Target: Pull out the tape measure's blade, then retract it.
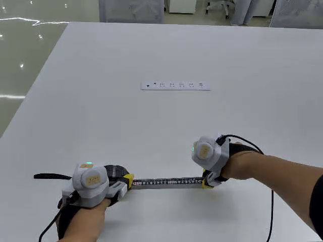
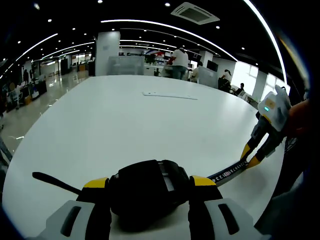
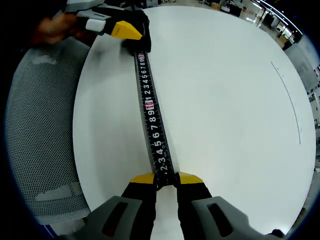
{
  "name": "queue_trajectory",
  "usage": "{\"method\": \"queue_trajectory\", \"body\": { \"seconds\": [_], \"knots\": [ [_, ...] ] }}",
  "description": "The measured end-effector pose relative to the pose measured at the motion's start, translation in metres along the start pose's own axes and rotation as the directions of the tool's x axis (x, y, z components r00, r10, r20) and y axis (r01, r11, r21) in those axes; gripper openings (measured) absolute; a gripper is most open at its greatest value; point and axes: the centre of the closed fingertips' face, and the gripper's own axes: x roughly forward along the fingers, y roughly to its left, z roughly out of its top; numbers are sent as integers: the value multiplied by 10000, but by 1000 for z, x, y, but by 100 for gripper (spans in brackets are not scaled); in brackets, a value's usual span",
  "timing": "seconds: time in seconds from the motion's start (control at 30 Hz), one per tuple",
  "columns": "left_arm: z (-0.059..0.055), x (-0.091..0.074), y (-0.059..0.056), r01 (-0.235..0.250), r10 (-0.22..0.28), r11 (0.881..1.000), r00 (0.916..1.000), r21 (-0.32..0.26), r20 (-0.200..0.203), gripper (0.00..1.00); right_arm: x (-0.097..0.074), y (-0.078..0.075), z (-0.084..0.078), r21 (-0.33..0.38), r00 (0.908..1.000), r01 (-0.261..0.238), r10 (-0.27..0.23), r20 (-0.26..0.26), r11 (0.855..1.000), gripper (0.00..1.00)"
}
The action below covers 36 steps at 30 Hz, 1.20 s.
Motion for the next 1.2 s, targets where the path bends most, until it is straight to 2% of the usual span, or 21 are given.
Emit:
{"method": "queue_trajectory", "body": {
  "seconds": [1.2],
  "knots": [
    [-1,1,1,-3,2,10000,10000,-77,-51,58,3,1,14,89,10000,54,-54,16,9999,11]
  ]
}}
